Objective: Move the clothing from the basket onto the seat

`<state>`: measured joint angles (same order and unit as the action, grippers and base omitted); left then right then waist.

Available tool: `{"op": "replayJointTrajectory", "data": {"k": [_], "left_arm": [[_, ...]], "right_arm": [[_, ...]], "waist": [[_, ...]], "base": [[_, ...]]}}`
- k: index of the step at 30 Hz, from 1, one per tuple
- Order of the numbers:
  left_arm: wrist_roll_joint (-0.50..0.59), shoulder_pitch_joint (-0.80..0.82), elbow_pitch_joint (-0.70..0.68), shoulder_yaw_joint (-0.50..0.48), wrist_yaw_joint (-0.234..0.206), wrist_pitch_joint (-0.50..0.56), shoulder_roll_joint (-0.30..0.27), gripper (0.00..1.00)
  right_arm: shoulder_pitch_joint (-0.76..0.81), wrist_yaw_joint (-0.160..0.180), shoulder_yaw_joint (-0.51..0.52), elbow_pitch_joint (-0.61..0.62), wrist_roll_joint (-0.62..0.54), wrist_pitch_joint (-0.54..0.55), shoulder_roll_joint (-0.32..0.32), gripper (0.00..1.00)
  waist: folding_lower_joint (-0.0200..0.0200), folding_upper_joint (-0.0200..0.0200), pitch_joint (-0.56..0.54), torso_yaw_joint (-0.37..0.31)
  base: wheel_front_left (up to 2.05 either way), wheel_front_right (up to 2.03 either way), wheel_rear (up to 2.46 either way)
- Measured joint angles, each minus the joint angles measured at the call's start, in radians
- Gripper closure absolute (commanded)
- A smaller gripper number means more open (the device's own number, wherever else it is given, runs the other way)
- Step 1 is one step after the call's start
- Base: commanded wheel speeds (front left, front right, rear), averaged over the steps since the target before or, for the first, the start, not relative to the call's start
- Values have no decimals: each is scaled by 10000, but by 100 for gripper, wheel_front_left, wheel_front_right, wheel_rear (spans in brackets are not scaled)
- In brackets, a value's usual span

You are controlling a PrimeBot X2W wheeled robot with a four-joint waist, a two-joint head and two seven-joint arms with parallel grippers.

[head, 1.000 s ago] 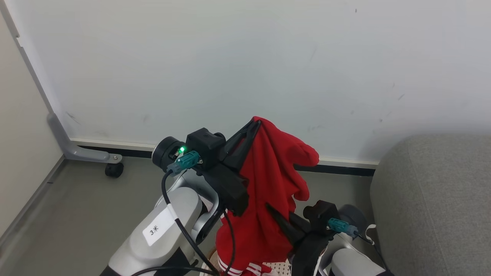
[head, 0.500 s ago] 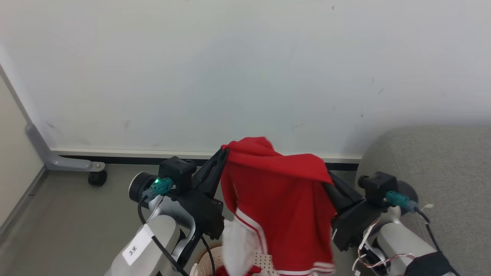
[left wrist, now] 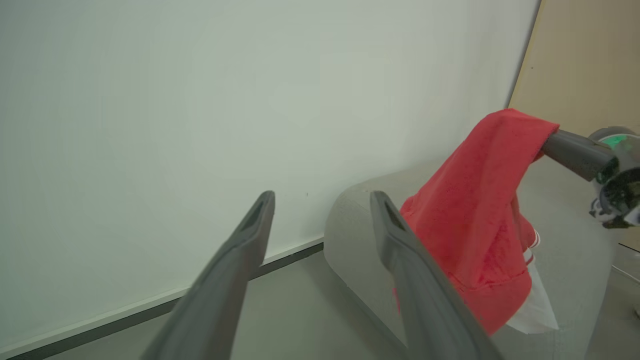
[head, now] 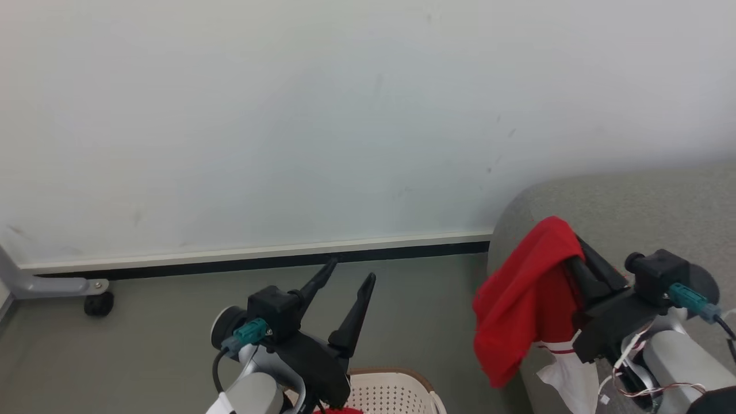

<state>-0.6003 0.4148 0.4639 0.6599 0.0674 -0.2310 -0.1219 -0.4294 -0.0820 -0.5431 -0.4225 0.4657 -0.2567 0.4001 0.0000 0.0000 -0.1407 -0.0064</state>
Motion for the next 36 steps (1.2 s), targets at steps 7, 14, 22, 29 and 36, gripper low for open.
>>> {"op": "replayJointTrajectory", "data": {"k": [7, 14, 22, 29, 36], "left_arm": [[2, -654, -449, 405, 31, -12, 184, 0], [23, -1082, -811, 796, 33, -88, 357, 0], [132, -1157, -1009, 1143, 31, -88, 518, 0], [403, -1123, -1204, 1254, 17, -88, 522, 0], [535, -777, -1549, 1179, -123, -84, 479, 0]], "right_arm": [[654, 397, 506, 880, -144, 0, 874, 100], [1085, 635, 734, 1783, -255, 2, 1289, 100], [1333, 746, 913, 2284, -263, 0, 1622, 100], [1073, 742, 1068, 2171, -244, 42, 1676, 100], [-616, 604, 1367, 1697, -44, 232, 1570, 100]], "waist": [[0, 0, -70, -706], [0, 0, -45, -1386], [-1, 0, 225, -1805], [0, 1, 713, -1878], [0, 0, 1339, -1854]], "base": [[0, 0, 0], [0, 0, 0], [0, 0, 0], [0, 0, 0], [0, 0, 0]]}}
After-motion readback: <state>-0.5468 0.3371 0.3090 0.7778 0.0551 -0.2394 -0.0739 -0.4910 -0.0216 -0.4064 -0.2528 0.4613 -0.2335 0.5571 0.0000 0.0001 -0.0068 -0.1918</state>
